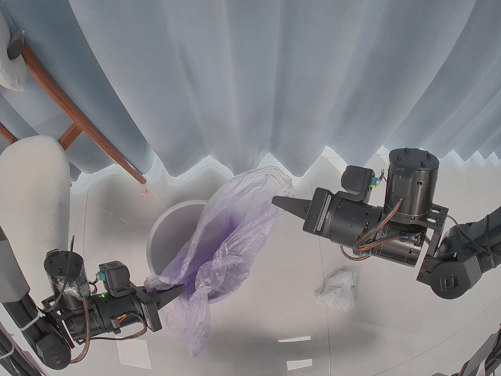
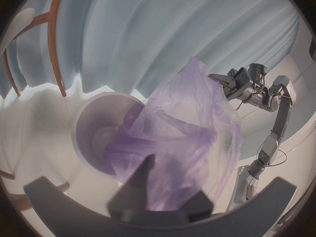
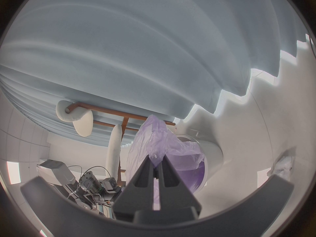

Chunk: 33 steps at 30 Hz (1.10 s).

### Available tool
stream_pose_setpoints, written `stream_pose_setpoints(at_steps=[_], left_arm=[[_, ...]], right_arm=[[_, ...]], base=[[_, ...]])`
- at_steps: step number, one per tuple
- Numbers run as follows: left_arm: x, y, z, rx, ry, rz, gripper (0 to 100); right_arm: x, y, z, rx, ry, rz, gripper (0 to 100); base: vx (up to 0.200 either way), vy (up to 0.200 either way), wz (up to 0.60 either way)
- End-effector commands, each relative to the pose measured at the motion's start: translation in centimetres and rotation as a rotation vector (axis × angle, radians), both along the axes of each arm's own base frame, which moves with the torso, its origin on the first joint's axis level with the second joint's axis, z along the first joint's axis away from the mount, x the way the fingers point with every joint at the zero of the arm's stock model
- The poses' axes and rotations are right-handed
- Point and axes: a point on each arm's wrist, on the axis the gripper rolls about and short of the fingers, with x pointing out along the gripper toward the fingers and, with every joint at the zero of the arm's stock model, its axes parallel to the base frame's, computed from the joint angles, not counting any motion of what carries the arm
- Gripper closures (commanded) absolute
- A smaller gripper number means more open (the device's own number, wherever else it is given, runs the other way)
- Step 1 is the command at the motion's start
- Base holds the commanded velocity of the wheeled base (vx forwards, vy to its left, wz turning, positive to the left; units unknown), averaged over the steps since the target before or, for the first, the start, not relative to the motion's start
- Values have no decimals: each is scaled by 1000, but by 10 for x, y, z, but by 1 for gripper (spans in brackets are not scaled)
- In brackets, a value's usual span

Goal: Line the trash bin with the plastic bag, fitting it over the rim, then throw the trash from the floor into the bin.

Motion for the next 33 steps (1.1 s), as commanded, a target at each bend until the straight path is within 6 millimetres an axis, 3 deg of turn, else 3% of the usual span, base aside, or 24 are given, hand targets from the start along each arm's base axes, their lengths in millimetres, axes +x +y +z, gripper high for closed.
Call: stream_pose_setpoints(at_steps=[1,11,16,20,23,26,33], left_arm=[[11,-6,5,-22,-31,-1,100],[34,-5,22,-50,-114,54,100],[42,-5,28,-61,-145,73,100],[51,-3,38,-49,-210,228,100],[47,1,47,-59,-246,292,100],[35,6,56,-89,-258,268,100],[29,16,77,-139,-333,254,100]], right_arm=[[2,3,-2,3,-14,6,100],[16,18,-12,-28,-32,18,100],[19,32,-15,-28,-39,42,100],[21,38,-16,-25,-41,48,100],[23,39,-20,-24,-39,49,100],[19,48,-23,-16,-47,70,100],[19,69,-28,-5,-64,102,100]], base=[[0,0,0],[0,0,0],[0,-200,0],[0,-50,0],[0,0,0],[0,0,0],[0,0,0]])
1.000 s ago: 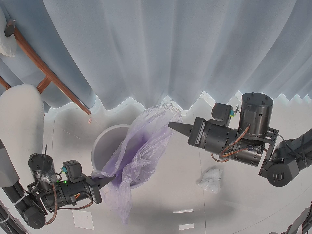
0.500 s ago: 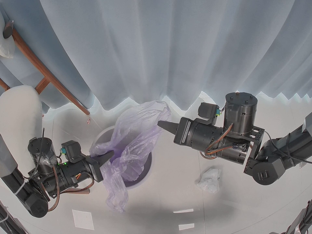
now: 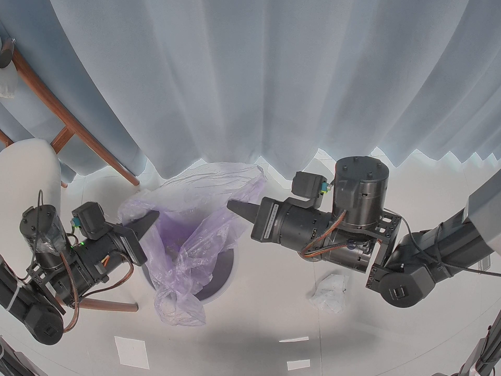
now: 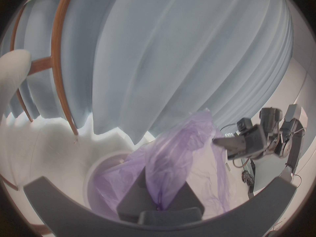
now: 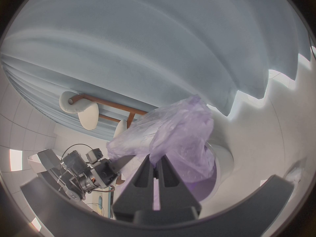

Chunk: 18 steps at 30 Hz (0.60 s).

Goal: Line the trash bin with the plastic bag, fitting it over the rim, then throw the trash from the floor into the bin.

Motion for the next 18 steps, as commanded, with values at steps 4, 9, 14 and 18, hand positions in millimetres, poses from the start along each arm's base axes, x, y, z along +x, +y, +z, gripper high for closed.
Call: stream_pose_setpoints(at_steps=[4,9,14,18], left_arm=[[-10,21,21,-29,-88,62,100],[-8,44,24,-25,-108,63,100],[-6,54,26,-21,-118,57,100],[-7,53,26,-21,-116,51,100]], right_arm=[[5,16,-18,-23,18,17,100],[7,23,-28,-39,-1,30,0],[-4,10,-8,12,-13,21,0],[-23,-15,9,-3,63,12,0]], base=[[0,0,0],[0,0,0],[0,0,0],[0,0,0]])
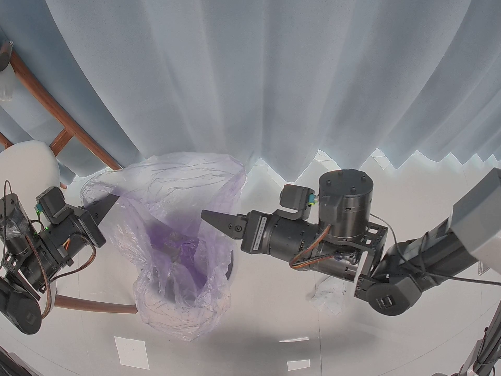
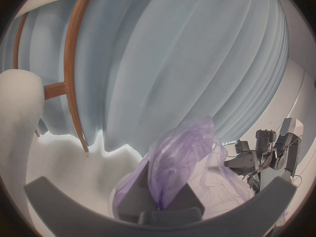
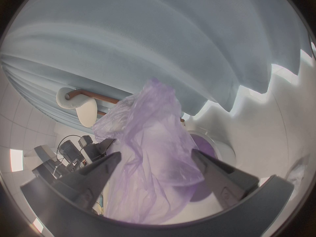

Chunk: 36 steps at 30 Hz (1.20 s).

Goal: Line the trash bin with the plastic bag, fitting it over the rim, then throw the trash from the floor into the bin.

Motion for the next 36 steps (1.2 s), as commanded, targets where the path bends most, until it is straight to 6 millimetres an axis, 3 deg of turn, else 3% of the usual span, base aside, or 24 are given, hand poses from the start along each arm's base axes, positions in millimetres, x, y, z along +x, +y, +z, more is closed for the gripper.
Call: stream_pose_setpoints(at_steps=[1,7,8,13,14,15,22,23,27,36], left_arm=[[-2,2,3,-1,-14,7,100],[-2,3,4,-1,-21,13,100],[-2,3,4,-1,-21,13,100],[-2,1,3,4,-17,9,100],[-2,1,3,4,-17,9,100],[-2,1,3,3,-17,9,100],[-1,3,4,1,-22,19,100],[0,2,5,1,-24,18,100],[-1,0,2,3,-14,7,100],[-1,-4,0,6,-2,-5,100]], right_arm=[[-26,-35,28,-12,67,-18,0],[-24,-79,15,-146,146,-116,0],[-24,-80,14,-149,147,-117,0],[-15,-85,-32,-313,163,-122,0],[-14,-85,-33,-318,162,-122,0],[-5,-81,-50,-359,141,-127,0],[13,-62,-82,-338,95,-133,0],[18,-54,-94,-352,107,-125,0],[28,-41,-102,-344,101,-119,0],[46,15,-96,-277,49,-64,0]], base=[[0,0,0],[0,0,0],[0,0,0],[0,0,0],[0,0,0],[0,0,0],[0,0,0],[0,0,0],[0,0,0],[0,0,0]])
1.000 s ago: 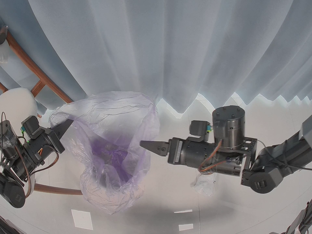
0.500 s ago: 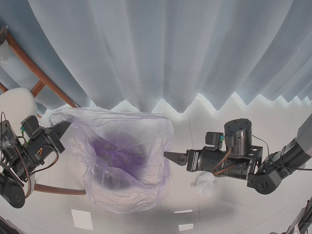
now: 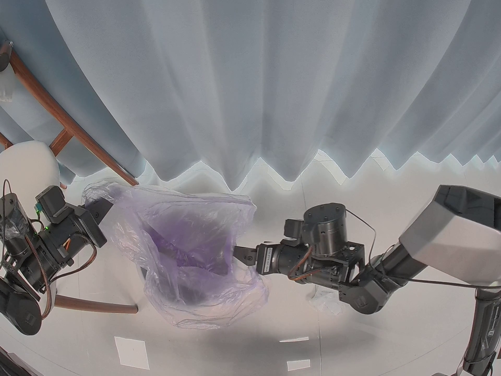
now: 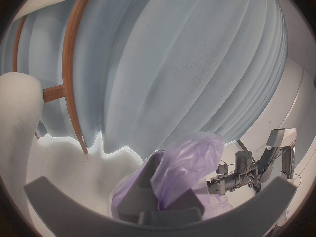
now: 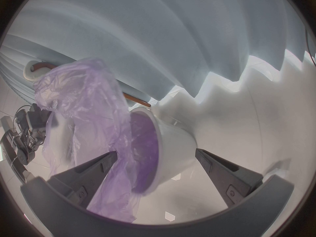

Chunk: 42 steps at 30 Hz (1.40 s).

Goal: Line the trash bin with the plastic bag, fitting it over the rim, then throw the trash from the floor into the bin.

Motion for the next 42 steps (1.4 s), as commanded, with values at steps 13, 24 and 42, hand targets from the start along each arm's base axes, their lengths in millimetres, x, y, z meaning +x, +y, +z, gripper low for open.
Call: stream_pose_setpoints(at_steps=[13,24,42], left_arm=[[8,-2,-17,15,75,64,100],[5,-6,-20,22,90,43,100],[-28,-58,-46,70,219,-168,100]], right_arm=[[26,68,-25,-97,59,2,0],[20,61,-32,-155,87,-41,100],[-12,-29,-3,-218,156,-131,100]], base=[[0,0,0],[0,0,0],[0,0,0]])
